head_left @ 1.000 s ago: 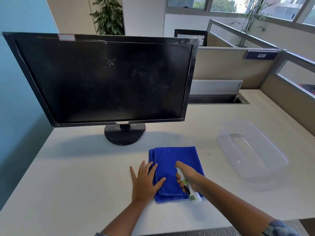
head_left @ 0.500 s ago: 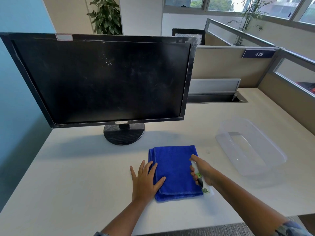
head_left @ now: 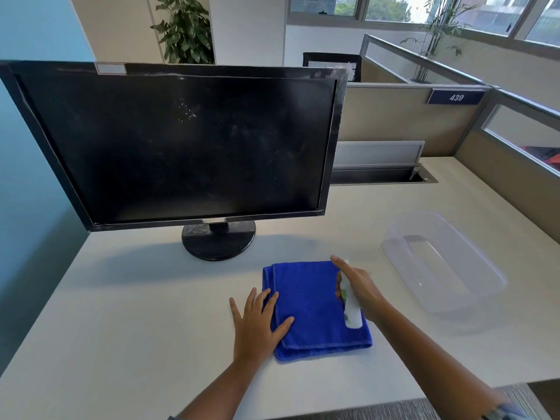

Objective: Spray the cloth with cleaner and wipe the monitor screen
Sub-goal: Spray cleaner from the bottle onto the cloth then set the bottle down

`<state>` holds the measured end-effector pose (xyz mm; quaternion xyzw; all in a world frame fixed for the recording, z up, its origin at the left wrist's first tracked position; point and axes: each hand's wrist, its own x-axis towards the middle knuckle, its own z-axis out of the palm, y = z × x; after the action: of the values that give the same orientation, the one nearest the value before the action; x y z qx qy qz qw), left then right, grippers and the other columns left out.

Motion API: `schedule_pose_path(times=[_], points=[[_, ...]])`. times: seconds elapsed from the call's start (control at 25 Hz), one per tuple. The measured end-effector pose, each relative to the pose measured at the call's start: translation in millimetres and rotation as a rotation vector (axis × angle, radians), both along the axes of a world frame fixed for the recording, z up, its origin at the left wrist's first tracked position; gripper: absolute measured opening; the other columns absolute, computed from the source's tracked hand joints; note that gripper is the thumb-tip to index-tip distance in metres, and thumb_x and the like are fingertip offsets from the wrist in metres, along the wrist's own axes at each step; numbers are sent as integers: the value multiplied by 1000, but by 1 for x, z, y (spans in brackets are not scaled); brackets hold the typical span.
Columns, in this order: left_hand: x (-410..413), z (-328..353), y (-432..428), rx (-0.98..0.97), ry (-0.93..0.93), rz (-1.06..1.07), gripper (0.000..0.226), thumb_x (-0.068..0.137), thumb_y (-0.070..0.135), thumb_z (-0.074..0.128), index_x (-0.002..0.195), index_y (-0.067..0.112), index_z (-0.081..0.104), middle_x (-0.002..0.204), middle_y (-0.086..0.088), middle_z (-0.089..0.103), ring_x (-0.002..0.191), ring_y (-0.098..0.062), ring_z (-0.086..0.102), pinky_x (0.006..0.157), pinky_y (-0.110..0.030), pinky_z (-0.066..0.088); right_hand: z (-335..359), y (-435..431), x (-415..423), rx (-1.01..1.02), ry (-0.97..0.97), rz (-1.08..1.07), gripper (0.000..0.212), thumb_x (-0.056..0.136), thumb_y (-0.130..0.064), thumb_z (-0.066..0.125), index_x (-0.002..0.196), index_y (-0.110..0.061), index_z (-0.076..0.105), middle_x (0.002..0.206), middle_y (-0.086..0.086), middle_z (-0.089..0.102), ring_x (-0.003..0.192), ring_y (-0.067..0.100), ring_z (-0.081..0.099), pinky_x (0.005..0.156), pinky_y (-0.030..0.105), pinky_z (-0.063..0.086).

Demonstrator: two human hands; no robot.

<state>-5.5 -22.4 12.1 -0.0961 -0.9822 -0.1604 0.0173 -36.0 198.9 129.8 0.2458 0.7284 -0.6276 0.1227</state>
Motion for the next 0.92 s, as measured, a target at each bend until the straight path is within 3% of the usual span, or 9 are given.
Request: schedule_pose_path(times=[0.12,0.2,0.36,0.56,0.92], points=[[0,0,0,0,5,-3,73,90,71,21,125,21,61,129,-2,59,122,-30,52,105,-60,8,10,21,-2,118,193,-25,9,85,-10,61,92,-8,55,79,10,55,70,20,53,64,31,44],[0,0,0,6,10,-4,73,90,71,20,126,21,61,129,-2,59,122,-30,52,105,-60,8,11,40,-4,204,286,-73,16,86,1,56,97,-11,51,84,6,53,79,21,51,66,29,42],[0,0,0,20,15,-1,73,91,71,21,126,20,60,129,-2,59,123,-30,51,105,-60,7,-6,68,-3,325,350,-281,25,86,-2,61,107,-11,50,100,8,55,88,23,52,69,30,41],[0,-1,0,17,14,-3,72,91,71,22,127,21,59,131,-1,58,124,-30,51,106,-60,7,-36,87,10,424,403,-392,30,80,-15,73,103,-9,56,102,12,60,90,28,55,75,34,44],[-1,0,1,27,17,-6,72,91,71,23,127,21,59,130,-1,58,124,-29,51,106,-59,5,-42,86,10,613,494,-272,39,74,-11,79,106,0,60,102,16,65,88,25,58,73,30,43]])
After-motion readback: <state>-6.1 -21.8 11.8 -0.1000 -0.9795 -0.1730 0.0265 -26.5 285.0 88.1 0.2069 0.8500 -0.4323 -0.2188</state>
